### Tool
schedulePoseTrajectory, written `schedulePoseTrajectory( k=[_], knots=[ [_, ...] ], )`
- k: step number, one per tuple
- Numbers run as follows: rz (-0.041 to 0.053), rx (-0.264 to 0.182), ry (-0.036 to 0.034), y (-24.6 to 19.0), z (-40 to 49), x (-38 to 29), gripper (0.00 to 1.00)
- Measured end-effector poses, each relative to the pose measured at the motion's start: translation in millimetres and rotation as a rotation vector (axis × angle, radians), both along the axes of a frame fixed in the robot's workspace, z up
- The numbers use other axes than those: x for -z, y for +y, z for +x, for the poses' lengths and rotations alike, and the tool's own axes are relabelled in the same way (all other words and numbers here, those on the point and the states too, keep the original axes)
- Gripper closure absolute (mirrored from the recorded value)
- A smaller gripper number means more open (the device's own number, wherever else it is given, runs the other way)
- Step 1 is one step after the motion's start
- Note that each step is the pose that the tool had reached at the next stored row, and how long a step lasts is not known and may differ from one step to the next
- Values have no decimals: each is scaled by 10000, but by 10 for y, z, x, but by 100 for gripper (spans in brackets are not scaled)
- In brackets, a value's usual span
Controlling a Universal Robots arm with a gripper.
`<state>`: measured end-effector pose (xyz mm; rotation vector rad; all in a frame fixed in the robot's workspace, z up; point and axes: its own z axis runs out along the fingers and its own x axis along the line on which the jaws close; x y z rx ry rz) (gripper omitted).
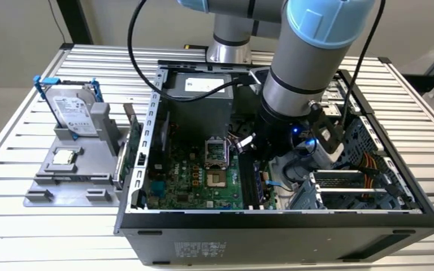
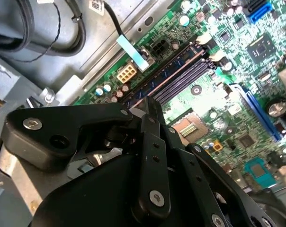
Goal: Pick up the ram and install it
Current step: 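Insert the ram into the slot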
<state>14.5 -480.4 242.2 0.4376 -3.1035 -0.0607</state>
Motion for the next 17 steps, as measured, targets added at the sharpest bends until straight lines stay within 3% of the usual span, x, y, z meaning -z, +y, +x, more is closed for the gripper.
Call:
schedulePoseTrajectory(
  k=[5, 17],
  knots=[
    [-1, -638, 0, 2, 0, 0, 100],
    [-1, -1617, 0, 6, -1, 0, 100]
  ],
)
